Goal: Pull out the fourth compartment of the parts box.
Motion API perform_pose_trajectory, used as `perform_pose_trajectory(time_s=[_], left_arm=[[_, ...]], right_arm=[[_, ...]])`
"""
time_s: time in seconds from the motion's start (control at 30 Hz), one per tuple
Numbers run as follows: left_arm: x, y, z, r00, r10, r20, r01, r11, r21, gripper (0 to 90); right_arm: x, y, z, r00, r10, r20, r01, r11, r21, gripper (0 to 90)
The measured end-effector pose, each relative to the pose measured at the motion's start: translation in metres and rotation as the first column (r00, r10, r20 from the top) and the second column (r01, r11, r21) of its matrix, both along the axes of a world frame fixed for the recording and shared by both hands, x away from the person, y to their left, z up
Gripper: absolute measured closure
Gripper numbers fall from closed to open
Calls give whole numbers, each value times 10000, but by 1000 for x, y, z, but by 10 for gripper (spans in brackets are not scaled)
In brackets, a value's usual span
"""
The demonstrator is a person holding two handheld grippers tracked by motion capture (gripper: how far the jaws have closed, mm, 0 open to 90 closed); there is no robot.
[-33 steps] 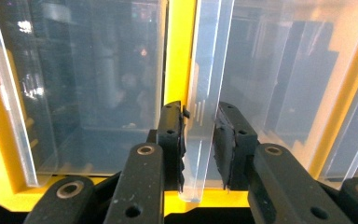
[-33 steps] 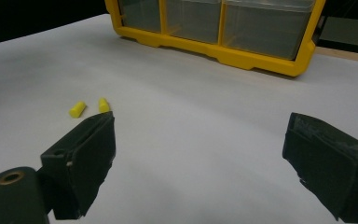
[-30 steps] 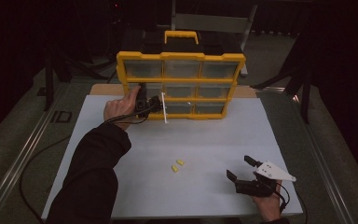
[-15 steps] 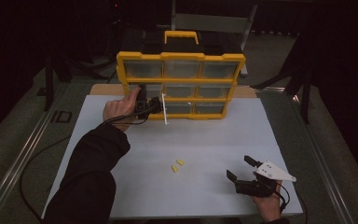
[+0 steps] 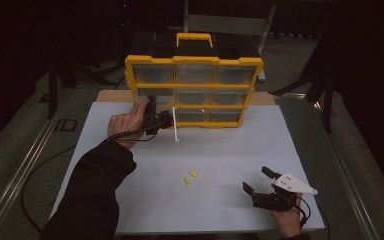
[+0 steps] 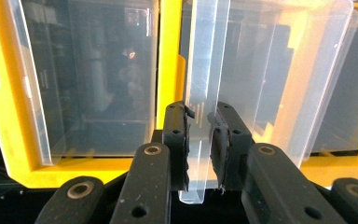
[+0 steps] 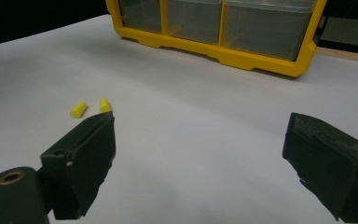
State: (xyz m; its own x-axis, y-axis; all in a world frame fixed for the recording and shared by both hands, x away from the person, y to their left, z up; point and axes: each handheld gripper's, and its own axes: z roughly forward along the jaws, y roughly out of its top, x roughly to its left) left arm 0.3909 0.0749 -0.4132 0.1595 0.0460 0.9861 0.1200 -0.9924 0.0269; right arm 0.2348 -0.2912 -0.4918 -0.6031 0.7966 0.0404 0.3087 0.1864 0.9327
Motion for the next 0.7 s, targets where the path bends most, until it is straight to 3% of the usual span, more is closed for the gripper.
perform_pose_trajectory(time_s=[0.7], left_arm=[[-33,2,3,9996,-247,-145,248,9997,82,777]], right_arm=[[1,0,-1,10000,-24,-41,24,10000,29,91]])
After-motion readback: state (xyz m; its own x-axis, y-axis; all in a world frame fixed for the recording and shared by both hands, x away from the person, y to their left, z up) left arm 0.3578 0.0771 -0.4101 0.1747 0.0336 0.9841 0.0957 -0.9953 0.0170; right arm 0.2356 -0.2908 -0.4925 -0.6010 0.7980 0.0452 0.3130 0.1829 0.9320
